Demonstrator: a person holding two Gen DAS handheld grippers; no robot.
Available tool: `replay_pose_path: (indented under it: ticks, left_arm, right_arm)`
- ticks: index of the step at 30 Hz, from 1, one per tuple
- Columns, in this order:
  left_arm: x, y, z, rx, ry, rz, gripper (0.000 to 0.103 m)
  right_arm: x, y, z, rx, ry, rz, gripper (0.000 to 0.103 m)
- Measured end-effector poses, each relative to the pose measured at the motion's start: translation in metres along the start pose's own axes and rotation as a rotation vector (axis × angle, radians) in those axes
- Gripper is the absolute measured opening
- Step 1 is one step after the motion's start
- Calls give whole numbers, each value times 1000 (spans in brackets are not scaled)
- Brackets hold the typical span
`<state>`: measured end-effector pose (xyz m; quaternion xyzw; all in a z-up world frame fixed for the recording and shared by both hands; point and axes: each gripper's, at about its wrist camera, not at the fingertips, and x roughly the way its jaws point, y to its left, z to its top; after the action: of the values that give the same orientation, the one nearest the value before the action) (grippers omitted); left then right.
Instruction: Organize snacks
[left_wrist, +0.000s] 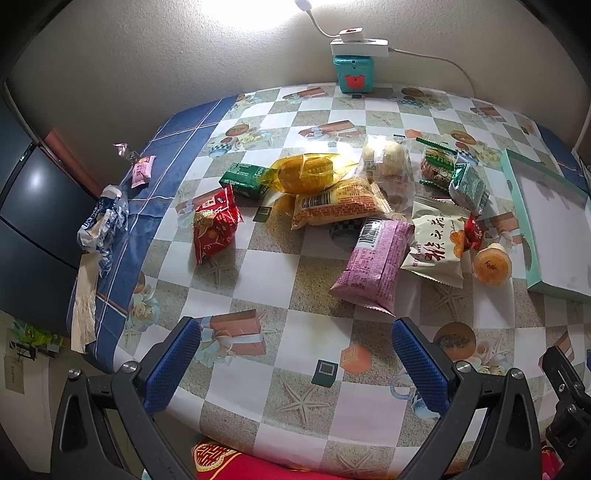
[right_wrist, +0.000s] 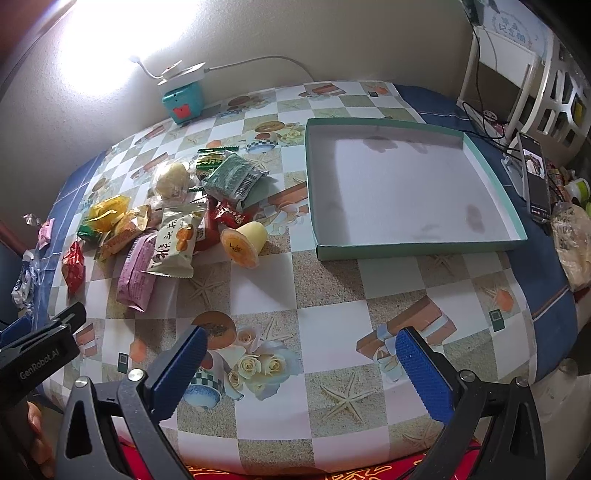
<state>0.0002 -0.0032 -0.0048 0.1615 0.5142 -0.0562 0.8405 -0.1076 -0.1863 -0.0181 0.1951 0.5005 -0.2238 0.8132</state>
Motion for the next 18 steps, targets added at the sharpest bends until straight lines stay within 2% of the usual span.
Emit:
replay_pose_path:
  ticks: [18]
  left_arm:
    - [-2, 5, 0, -6, -9, -27, 103]
  right_arm:
    - [1, 9, 0, -29, -14, -25, 103]
